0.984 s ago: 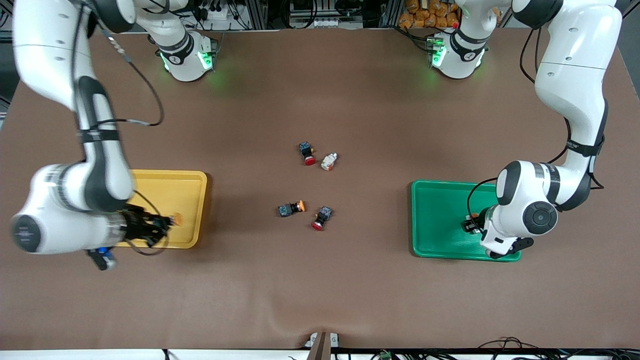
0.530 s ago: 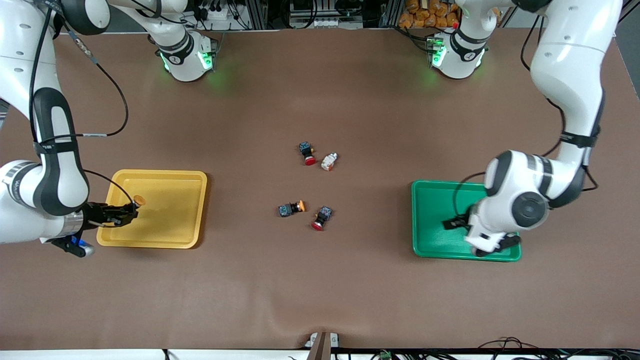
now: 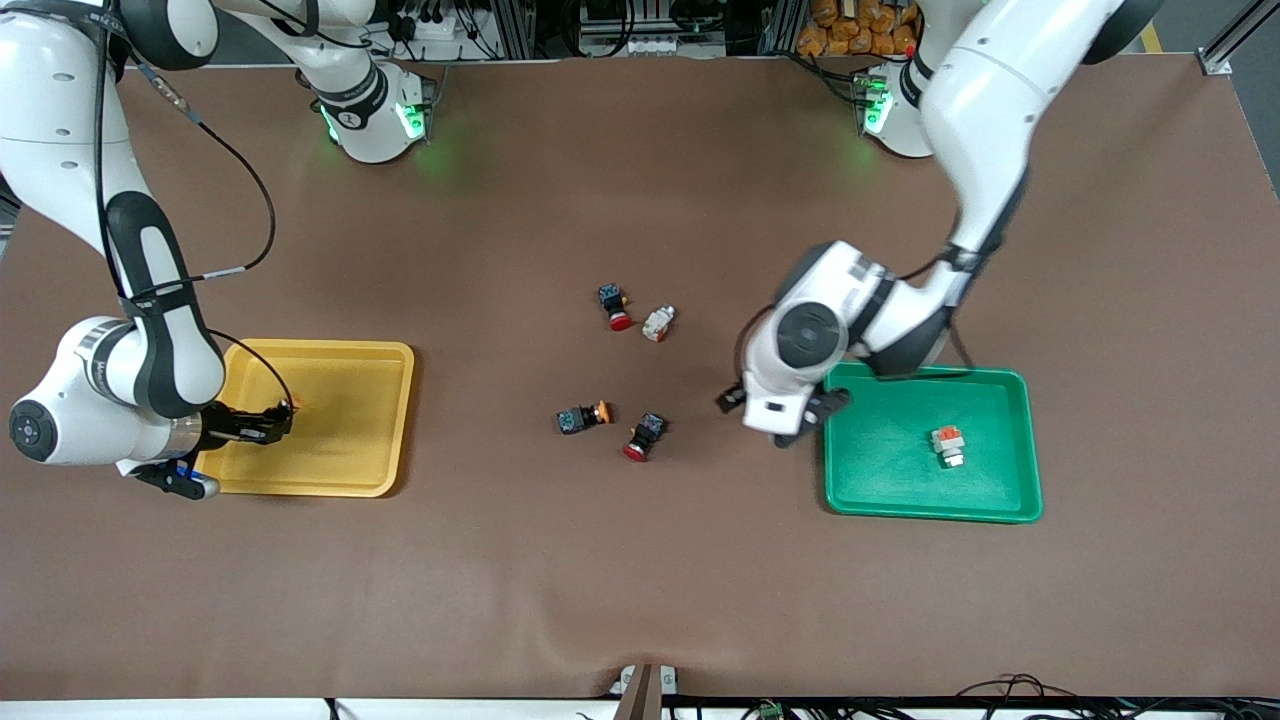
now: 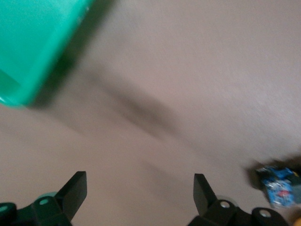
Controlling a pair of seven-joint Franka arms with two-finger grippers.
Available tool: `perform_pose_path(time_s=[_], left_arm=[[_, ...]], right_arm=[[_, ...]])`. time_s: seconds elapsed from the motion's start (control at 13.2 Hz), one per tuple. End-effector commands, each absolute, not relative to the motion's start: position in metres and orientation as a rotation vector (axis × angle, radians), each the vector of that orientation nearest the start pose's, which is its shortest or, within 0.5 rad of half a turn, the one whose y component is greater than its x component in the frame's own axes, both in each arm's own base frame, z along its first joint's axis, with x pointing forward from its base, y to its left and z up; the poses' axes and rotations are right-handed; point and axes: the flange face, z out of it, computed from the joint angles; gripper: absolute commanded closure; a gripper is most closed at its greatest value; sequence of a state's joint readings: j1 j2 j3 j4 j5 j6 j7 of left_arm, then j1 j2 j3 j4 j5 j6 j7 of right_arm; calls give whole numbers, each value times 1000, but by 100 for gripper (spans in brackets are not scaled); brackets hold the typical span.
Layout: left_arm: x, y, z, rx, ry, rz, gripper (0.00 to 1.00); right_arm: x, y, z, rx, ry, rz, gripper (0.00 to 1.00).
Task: Place green and yellow buttons in trays
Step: 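Move the left gripper back to the second green button, then grasp the green button with the left gripper while the right gripper grasps a blue button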
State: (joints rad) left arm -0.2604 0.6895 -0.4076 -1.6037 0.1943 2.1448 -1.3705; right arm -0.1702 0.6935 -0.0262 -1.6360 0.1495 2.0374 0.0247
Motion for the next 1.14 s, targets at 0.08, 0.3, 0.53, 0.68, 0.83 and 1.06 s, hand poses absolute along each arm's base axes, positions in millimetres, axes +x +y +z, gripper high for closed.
perform_pose_path(time_s=[0.08, 0.3, 0.53, 0.68, 0.83, 1.06], left_arm=[[514, -441, 225, -2854, -1184, 189, 0], [464, -466, 202, -2760, -1325, 174, 0], [443, -471, 191, -2705, -1451, 123, 0], [438, -479, 191, -2690, -1515, 95, 0], [423, -486, 186, -2682, -1531, 68, 0], [417, -490, 181, -2723, -1608, 46, 0]], right_arm=[[642, -123, 202, -2951, 450, 408, 0], [650, -120, 233, -2950, 439, 396, 0], [657, -104, 262, -2922, 526, 455, 0], [660, -75, 280, -2922, 593, 475, 0], [662, -43, 293, -2915, 710, 485, 0], [664, 28, 301, -2800, 989, 514, 0]])
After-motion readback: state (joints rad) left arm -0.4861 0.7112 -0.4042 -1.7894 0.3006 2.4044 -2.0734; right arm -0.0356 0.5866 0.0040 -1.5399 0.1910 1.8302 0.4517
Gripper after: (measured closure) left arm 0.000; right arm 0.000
